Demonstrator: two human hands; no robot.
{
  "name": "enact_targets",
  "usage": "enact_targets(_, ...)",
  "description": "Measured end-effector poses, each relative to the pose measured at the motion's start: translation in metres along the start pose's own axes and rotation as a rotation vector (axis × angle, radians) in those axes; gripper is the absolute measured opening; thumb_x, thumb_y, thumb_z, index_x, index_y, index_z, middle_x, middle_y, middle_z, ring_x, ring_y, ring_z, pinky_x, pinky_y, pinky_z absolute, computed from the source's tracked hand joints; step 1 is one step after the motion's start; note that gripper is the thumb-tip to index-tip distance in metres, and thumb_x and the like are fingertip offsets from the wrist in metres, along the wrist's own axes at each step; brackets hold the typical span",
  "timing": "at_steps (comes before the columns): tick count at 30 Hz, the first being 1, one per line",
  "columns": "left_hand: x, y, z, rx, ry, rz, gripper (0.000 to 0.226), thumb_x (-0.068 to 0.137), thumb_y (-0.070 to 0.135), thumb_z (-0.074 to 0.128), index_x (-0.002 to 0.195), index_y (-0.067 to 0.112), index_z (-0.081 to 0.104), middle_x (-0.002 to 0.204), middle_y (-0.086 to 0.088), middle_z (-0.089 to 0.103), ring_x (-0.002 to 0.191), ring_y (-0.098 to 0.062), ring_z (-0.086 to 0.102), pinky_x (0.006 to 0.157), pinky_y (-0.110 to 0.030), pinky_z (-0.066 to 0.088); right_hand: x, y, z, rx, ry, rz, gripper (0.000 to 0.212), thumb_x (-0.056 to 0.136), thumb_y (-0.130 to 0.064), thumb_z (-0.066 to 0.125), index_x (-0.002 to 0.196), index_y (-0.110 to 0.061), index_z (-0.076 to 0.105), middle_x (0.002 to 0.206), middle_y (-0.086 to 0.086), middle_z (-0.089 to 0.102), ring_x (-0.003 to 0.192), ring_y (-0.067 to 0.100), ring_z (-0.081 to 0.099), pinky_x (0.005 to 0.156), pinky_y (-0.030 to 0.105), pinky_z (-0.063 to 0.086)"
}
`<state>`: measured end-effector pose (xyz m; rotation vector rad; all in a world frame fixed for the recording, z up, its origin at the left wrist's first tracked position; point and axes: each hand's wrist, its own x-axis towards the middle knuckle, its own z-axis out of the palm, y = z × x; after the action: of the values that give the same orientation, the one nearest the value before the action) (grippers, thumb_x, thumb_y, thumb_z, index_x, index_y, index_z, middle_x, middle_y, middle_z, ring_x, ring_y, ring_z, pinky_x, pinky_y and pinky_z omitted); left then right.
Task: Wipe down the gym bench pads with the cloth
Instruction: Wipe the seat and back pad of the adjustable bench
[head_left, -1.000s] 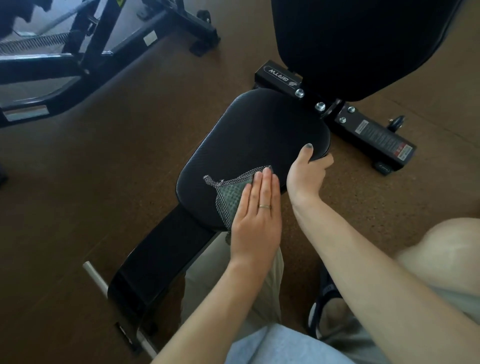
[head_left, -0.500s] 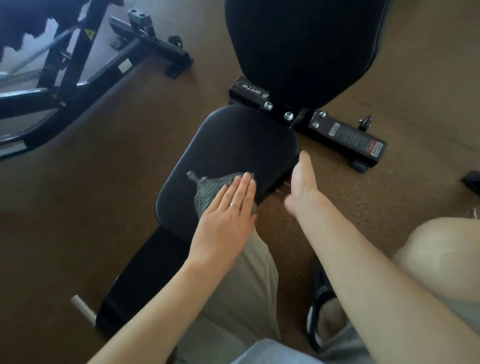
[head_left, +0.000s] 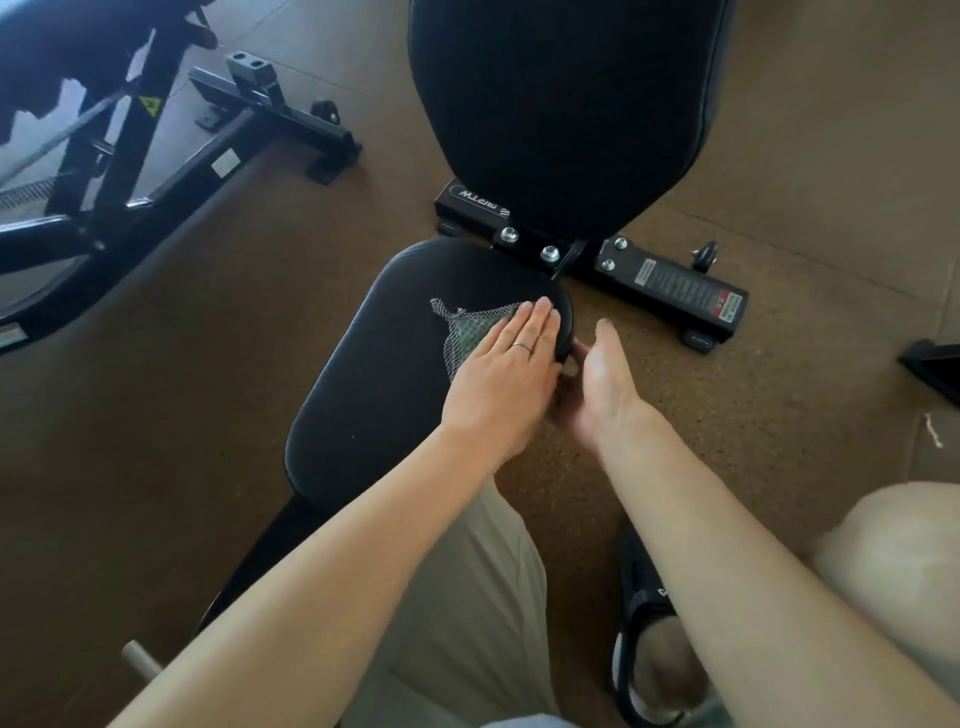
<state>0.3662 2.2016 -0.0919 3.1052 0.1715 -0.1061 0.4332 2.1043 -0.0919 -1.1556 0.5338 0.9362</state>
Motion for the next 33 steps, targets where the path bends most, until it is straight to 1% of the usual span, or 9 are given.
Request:
enact_targets(5, 0.038, 0.006, -0.003, -0.040, -0.082, 0.017, 0.059, 0.112, 0.038, 0.015, 0.163, 0.012, 0.001, 0.171, -0.001, -0.004, 0.157, -0.014, -0.007, 0.128, -0.033, -0.001, -0.008, -0.014, -0.006, -0.069, -0.010, -0.030, 0.071, 0.101, -0.070, 0.030, 0.155, -0.025, 0.043, 0.151, 0.008, 0.055, 0.136, 0.030, 0.053, 0.117, 0.055, 0.038)
enact_targets(9, 0.061, 0.000, -0.014, -0.219, -0.057, 0.053, 0.057, 0.111, 0.038, 0.022, 0.163, 0.015, 0.019, 0.170, 0.000, 0.018, 0.157, -0.012, 0.008, 0.127, -0.030, 0.006, -0.022, -0.033, -0.005, -0.198, 0.152, -0.172, 0.069, 0.103, -0.066, 0.030, 0.161, -0.029, 0.030, 0.165, 0.005, 0.035, 0.150, 0.027, 0.035, 0.125, 0.051, 0.022)
enact_targets(14, 0.052, -0.002, -0.008, -0.308, 0.135, -0.178, 0.062, 0.105, 0.051, 0.042, 0.154, 0.012, 0.037, 0.161, -0.004, 0.034, 0.151, -0.024, 0.028, 0.124, -0.037, 0.023, -0.042, -0.093, 0.000, -0.332, 0.263, -0.591, 0.058, 0.108, -0.056, 0.030, 0.160, -0.031, 0.027, 0.164, -0.007, 0.033, 0.150, 0.016, 0.031, 0.121, 0.038, 0.022)
enact_targets(17, 0.038, 0.001, -0.007, -0.183, 0.220, -0.260, 0.045, 0.105, 0.049, 0.042, 0.129, 0.011, 0.051, 0.129, -0.008, 0.046, 0.121, -0.027, 0.046, 0.107, -0.039, 0.040, -0.058, -0.134, 0.011, -0.401, 0.212, -0.869, 0.060, 0.110, -0.053, 0.027, 0.164, -0.030, 0.017, 0.169, -0.010, 0.023, 0.154, 0.010, 0.021, 0.114, 0.025, 0.019)
enact_targets(22, 0.032, 0.001, -0.005, -0.148, 0.198, -0.282, 0.032, 0.108, 0.044, 0.037, 0.119, 0.018, 0.053, 0.119, -0.003, 0.043, 0.110, -0.023, 0.044, 0.101, -0.039, 0.041, -0.080, -0.200, 0.042, -0.458, 0.114, -1.189, 0.059, 0.110, -0.052, 0.023, 0.164, -0.030, 0.012, 0.171, -0.010, 0.016, 0.156, 0.009, 0.016, 0.114, 0.023, 0.015)
enact_targets(24, 0.038, 0.002, -0.008, -0.365, 0.240, -0.329, 0.028, 0.108, 0.040, 0.041, 0.103, 0.017, 0.056, 0.108, 0.001, 0.047, 0.101, -0.021, 0.046, 0.095, -0.042, 0.043, -0.085, -0.226, 0.054, -0.433, 0.027, -1.215, 0.057, 0.111, -0.049, 0.020, 0.164, -0.030, 0.014, 0.170, -0.011, 0.020, 0.155, 0.008, 0.018, 0.114, 0.022, 0.016)
enact_targets(26, 0.050, 0.000, -0.025, -0.903, 0.337, -0.510, 0.033, 0.108, 0.037, 0.045, 0.089, 0.011, 0.054, 0.091, -0.004, 0.053, 0.085, -0.020, 0.051, 0.082, -0.047, 0.046, -0.086, -0.245, 0.067, -0.418, -0.051, -1.178, 0.056, 0.111, -0.049, 0.018, 0.163, -0.029, 0.016, 0.165, -0.016, 0.028, 0.150, 0.003, 0.026, 0.111, 0.014, 0.017)
enact_targets(29, 0.075, 0.001, -0.078, -1.671, 0.552, -0.760, 0.041, 0.109, 0.043, 0.040, 0.097, 0.009, 0.060, 0.092, -0.011, 0.066, 0.084, -0.025, 0.064, 0.082, -0.046, 0.052, -0.078, -0.249, 0.078, -0.429, -0.058, -1.188, 0.054, 0.111, -0.049, 0.017, 0.161, -0.026, 0.023, 0.138, -0.031, 0.041, 0.113, -0.024, 0.037, 0.087, -0.007, 0.022)
enact_targets(33, 0.116, 0.014, -0.183, -2.058, 0.918, -0.662, 0.044, 0.109, 0.047, 0.036, 0.115, 0.014, 0.065, 0.101, -0.010, 0.075, 0.096, -0.024, 0.073, 0.089, -0.043, 0.060, -0.058, -0.244, 0.079, -0.413, 0.030, -1.318, 0.040, 0.110, -0.048, 0.020, 0.141, -0.030, 0.038, 0.106, -0.031, 0.052, 0.090, -0.019, 0.051, 0.084, 0.011, 0.039)
